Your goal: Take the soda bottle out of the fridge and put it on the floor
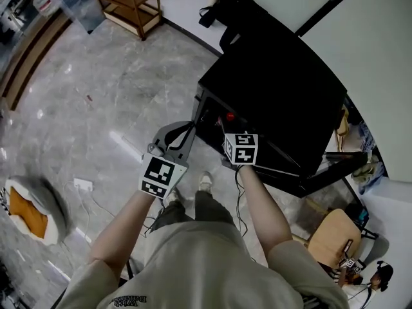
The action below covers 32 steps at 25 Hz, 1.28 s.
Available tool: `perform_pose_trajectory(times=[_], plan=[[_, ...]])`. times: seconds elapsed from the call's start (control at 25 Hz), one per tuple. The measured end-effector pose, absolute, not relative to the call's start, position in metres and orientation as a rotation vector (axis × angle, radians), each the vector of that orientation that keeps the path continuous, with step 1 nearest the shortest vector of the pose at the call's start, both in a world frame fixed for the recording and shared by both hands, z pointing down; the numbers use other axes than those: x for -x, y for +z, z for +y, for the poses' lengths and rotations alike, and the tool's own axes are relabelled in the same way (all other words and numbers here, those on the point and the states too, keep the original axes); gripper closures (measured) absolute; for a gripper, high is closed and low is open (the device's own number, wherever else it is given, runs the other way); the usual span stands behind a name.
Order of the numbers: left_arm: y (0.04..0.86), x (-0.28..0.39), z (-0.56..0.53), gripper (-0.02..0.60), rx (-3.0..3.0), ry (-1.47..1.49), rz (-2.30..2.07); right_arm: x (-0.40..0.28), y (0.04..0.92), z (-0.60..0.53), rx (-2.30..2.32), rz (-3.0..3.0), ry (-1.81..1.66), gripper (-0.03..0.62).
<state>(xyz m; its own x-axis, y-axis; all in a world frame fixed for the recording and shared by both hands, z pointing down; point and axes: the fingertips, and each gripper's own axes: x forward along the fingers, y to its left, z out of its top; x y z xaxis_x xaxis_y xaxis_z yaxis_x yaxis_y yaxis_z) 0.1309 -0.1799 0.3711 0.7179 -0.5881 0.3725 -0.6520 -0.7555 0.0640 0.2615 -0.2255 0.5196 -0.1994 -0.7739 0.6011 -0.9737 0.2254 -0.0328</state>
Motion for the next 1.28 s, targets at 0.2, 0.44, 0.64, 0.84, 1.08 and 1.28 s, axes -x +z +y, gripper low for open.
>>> perform_pose_trajectory(times=[0.2, 0.44, 0.64, 0.84, 1.08, 1.28], plan=[[0.397, -0.137, -0.183, 0.574, -2.654, 0.559, -0.977, -0.266, 0.540, -0.226, -1.604, -2.026, 0.628, 0.404], [0.402, -0.137, -0.181, 0.574, -2.635, 0.568, -0.970, -0.267, 0.555, -0.224, -1.568, -2.035, 0.671, 0.435], [0.403, -0.133, -0.181, 0.574, -2.622, 0.578, -0.976, -0.266, 0.556, -0.227, -1.534, -2.043, 0.642, 0.450], [0.405, -0.128, -0.181, 0.574, -2.602, 0.587, -0.991, -0.264, 0.551, -0.230, -1.520, -2.058, 0.602, 0.468], [0.409, -0.119, -0.180, 0.574, -2.569, 0.587, -1.012, -0.263, 0.548, -0.227, -1.497, -2.049, 0.580, 0.480], [0.411, -0.102, -0.181, 0.574, -2.540, 0.583, -1.054, -0.254, 0.534, -0.220, -1.437, -2.068, 0.558, 0.480]])
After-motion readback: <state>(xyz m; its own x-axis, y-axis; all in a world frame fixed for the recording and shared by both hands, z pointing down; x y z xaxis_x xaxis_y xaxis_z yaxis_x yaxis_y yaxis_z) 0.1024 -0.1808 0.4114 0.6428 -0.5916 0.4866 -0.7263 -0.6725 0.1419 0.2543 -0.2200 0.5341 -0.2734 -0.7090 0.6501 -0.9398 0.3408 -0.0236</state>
